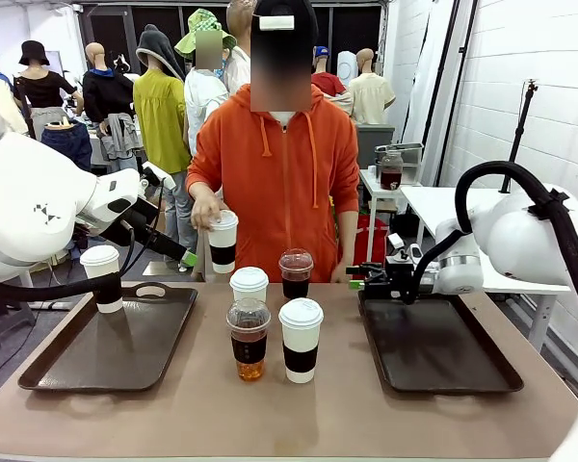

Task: Distribute the coffee onto the tray.
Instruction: Pick up one iced Americano and place it on the right Handle tray.

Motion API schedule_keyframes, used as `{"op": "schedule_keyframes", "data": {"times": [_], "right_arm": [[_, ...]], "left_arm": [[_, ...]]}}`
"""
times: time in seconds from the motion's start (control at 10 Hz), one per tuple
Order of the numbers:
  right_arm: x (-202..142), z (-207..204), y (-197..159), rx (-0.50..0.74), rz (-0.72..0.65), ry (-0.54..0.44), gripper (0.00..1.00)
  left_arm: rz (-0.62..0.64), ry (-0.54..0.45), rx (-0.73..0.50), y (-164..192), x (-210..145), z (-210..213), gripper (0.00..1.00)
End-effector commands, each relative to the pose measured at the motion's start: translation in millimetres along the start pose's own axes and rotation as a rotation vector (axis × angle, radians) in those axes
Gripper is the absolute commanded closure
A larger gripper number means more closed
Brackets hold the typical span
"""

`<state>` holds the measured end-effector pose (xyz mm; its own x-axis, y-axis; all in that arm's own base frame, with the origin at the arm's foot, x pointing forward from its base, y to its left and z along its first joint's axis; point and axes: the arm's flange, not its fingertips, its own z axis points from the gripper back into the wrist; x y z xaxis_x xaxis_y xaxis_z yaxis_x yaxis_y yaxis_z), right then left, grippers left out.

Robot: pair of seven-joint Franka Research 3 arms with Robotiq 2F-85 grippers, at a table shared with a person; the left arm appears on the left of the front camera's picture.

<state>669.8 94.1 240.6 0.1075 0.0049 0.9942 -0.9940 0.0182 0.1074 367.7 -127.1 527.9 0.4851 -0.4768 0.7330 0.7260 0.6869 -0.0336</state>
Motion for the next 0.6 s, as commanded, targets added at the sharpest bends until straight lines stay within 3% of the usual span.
{"op": "schedule_keyframes", "data": {"times": [0.0, 0.5], "right_arm": [[-5.5, -18.1, -11.0, -0.016, 0.004, -0.008, 0.0], [-16.9, -50.9, -21.3, 0.019, -0.018, 0.021, 0.0]], "left_arm": [[0.003, -0.001, -0.006, 1.3, -0.8, 0.4, 0.0], [0.003, -0.001, -0.006, 1.3, -0.8, 0.4, 0.0]]}}
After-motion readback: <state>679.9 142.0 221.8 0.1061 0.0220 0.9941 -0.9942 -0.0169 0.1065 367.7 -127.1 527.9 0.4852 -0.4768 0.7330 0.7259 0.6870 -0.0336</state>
